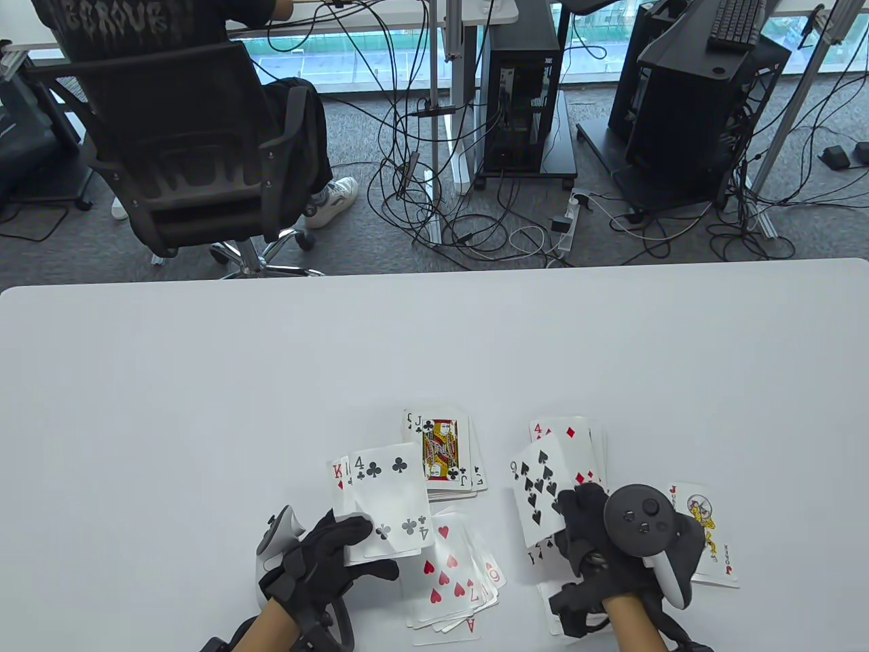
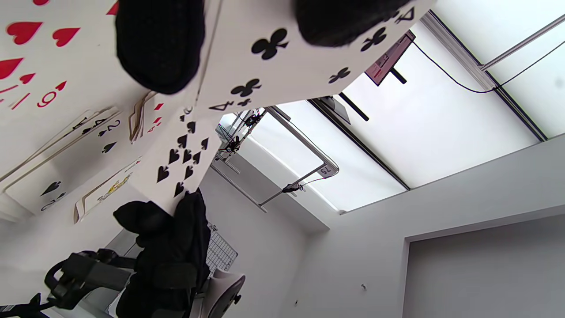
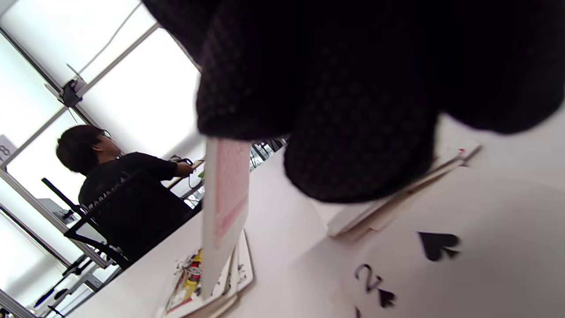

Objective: Playing card suit sorting

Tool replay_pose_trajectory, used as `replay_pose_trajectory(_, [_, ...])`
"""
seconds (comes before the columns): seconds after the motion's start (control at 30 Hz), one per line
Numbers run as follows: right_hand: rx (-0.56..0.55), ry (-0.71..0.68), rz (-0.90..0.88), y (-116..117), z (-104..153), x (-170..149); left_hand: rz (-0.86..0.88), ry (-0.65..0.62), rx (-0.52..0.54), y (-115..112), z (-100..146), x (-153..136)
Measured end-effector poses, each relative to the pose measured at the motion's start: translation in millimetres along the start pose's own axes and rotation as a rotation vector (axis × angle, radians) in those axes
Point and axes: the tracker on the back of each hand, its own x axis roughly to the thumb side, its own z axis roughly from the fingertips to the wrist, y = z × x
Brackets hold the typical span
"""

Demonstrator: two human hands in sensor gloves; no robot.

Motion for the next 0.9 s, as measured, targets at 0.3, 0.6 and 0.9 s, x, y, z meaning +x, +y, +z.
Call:
replay_pose_trajectory(0.3, [0.289, 0.222, 0.441, 21.7, 10.8, -43.4, -0.001, 0.002, -0.001, 0.8, -0.3, -0.3])
replay_pose_trajectory(0.6, [0.391, 0.235, 0.738, 50.8, 11.3, -43.3, -0.001, 0.001, 0.004, 0.0, -0.4, 0.3])
replay_pose_trajectory(0.9, [0.498, 0.252, 0.724, 45.4, 0.9, -15.6, -0.006, -0.003, 0.007, 1.7, -0.5, 0.3])
